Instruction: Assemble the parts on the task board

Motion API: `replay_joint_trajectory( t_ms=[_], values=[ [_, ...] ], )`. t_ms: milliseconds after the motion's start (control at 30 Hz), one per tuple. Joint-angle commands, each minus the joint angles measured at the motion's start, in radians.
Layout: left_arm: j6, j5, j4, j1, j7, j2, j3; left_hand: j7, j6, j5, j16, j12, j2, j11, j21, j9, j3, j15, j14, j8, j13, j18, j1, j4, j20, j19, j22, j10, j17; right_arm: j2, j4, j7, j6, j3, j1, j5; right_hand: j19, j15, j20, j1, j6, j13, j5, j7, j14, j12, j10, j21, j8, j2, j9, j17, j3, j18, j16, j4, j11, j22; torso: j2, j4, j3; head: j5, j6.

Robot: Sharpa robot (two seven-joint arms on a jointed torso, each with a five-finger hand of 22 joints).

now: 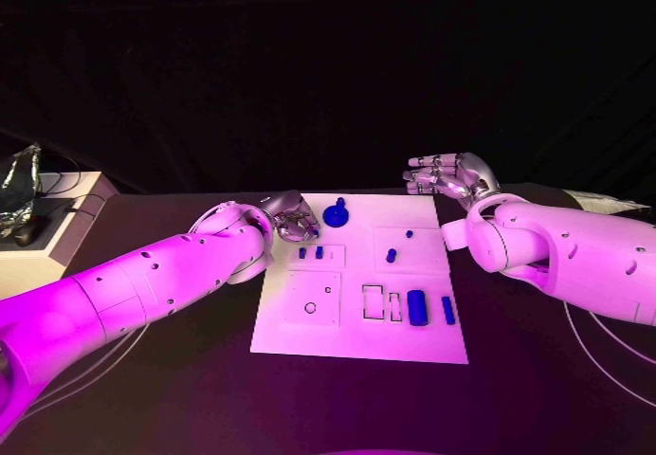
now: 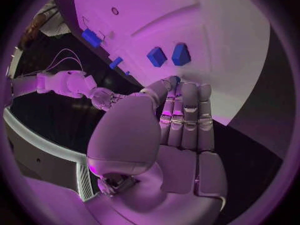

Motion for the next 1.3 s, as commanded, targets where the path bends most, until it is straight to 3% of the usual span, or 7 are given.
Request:
replay_joint_trajectory(
  t_ms=[33,467,1000,1300],
  values=[
    [0.018,0.004,0.006,-0.002,0.002,0.0,-0.002,-0.001,0.003,0.004,0.003,0.003,-0.001,-0.002,-0.001,0.001,-0.008,0.0,0.003,0.003,0.001,0.012,0.005,0.0,-0.003,0.0,0.012,0.006,0.001,-0.001,0.002,0.016,0.014,0.0,0.0,-0.005,-0.007,0.001,-0.003,-0.009,-0.001,-0.002,0.005,0.0,-0.005,-0.003,-0.005,0.001,-0.005,-0.001,-0.001,-0.001,0.004,-0.008,-0.003,-0.001,0.001,0.0,0.0,-0.0007,0.0004,0.001,-0.001],
    [0.027,-0.006,0.006,-0.002,-0.021,-0.002,-0.003,-0.003,-0.007,0.003,0.007,0.006,-0.001,-0.003,-0.003,0.0,-0.022,0.0,-0.002,0.003,0.002,0.008,0.008,-0.003,-0.005,-0.001,0.012,0.005,0.006,-0.001,0.003,0.016,0.013,0.0,0.0,-0.005,-0.008,0.001,-0.003,-0.01,-0.002,-0.002,0.005,0.0,-0.005,-0.003,-0.005,0.001,-0.005,-0.002,-0.001,-0.001,0.005,-0.008,-0.003,0.0,0.001,0.0,0.0,0.0001,-0.0006,0.001,-0.001],
    [0.017,-0.006,0.008,-0.002,-0.033,-0.003,-0.003,-0.004,-0.117,0.004,0.012,0.012,-0.017,-0.001,-0.004,-0.003,-0.015,0.003,-0.022,0.001,0.003,0.006,0.011,-0.004,-0.003,-0.004,0.013,-0.012,0.011,-0.002,0.002,0.014,0.013,0.0,-0.001,-0.005,-0.008,0.001,-0.002,-0.01,-0.005,-0.002,0.005,0.001,-0.007,-0.003,-0.006,0.001,-0.006,-0.003,-0.001,-0.001,0.004,-0.008,-0.003,0.0,0.001,-0.001,0.0,0.0001,-0.0012,0.001,-0.001],
    [0.016,0.0,0.012,-0.002,-0.036,-0.005,-0.003,-0.004,-0.149,0.003,0.012,0.014,-0.024,0.0,-0.006,-0.003,-0.011,0.003,-0.026,0.002,0.003,0.009,0.012,-0.001,0.0,-0.003,0.012,-0.015,0.011,-0.002,0.002,0.013,0.014,0.0,-0.001,-0.005,-0.008,0.001,-0.002,-0.01,-0.005,-0.002,0.005,0.001,-0.007,-0.003,-0.006,0.001,-0.006,-0.003,-0.001,-0.001,0.004,-0.008,-0.003,0.0,0.001,-0.001,0.0,0.0004,-0.0009,-0.001,0.0]
  ],
)
